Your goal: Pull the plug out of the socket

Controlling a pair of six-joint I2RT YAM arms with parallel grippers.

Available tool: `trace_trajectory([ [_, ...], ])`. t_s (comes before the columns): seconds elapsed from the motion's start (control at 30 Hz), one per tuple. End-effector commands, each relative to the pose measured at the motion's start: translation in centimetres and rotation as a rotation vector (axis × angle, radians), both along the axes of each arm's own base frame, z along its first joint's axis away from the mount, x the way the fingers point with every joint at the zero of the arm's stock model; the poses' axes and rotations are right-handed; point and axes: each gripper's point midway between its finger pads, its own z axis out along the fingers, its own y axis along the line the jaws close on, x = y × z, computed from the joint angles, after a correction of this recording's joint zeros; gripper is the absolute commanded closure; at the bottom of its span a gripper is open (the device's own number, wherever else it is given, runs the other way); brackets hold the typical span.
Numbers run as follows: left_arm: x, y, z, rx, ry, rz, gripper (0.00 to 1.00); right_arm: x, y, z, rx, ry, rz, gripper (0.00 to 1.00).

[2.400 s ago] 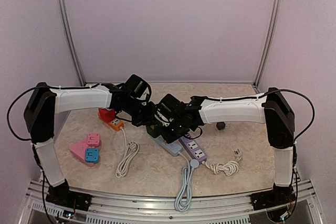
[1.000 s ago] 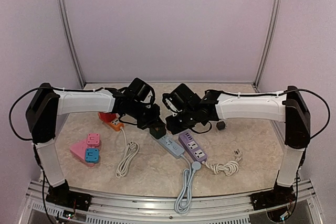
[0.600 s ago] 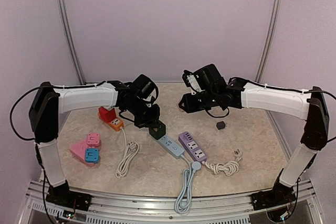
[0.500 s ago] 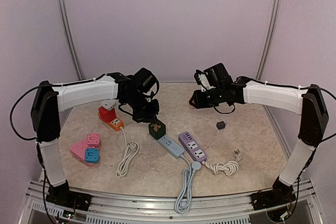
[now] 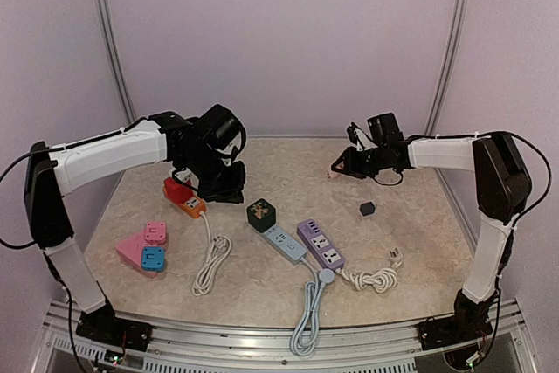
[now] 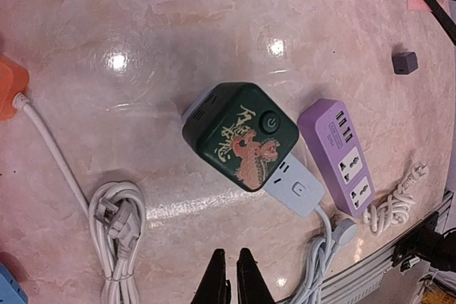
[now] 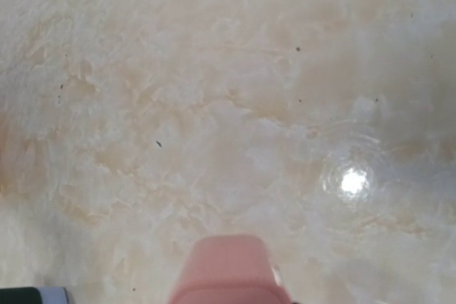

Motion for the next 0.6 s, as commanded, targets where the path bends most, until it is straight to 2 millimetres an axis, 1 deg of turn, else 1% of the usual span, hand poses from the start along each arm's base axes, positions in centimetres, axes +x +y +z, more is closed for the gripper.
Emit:
trace_trajectory([
  [0.0, -1.2, 2.3, 0.2, 0.029, 0.001, 0.042, 0.93, 0.3, 0.4, -2.0, 0.06, 0.051, 0.039, 0.8],
  [0.17, -1.5, 3.3, 0.4, 0.022, -0.002, 0.058, 0.93, 0.3, 0.5, -5.1, 0.054, 0.104, 0.043, 0.77],
  [0.27, -1.5, 3.4, 0.3, 0.019, -0.001, 0.059, 0.93, 0.1, 0.6, -6.5, 0.056, 0.125, 0.04, 0.76],
  [0.3, -1.5, 3.4, 0.3, 0.02, 0.0, 0.058, 0.93, 0.0, 0.5, -7.0, 0.051, 0.131, 0.037, 0.74],
  [0.4, -1.4, 3.3, 0.1, 0.019, 0.005, 0.055, 0.93, -0.3, 0.0, -8.0, 0.028, 0.147, 0.027, 0.65],
  [0.57, -1.2, 3.3, -0.2, 0.016, 0.012, 0.055, 0.93, -0.5, -1.5, -9.3, -0.042, 0.17, -0.001, 0.42],
])
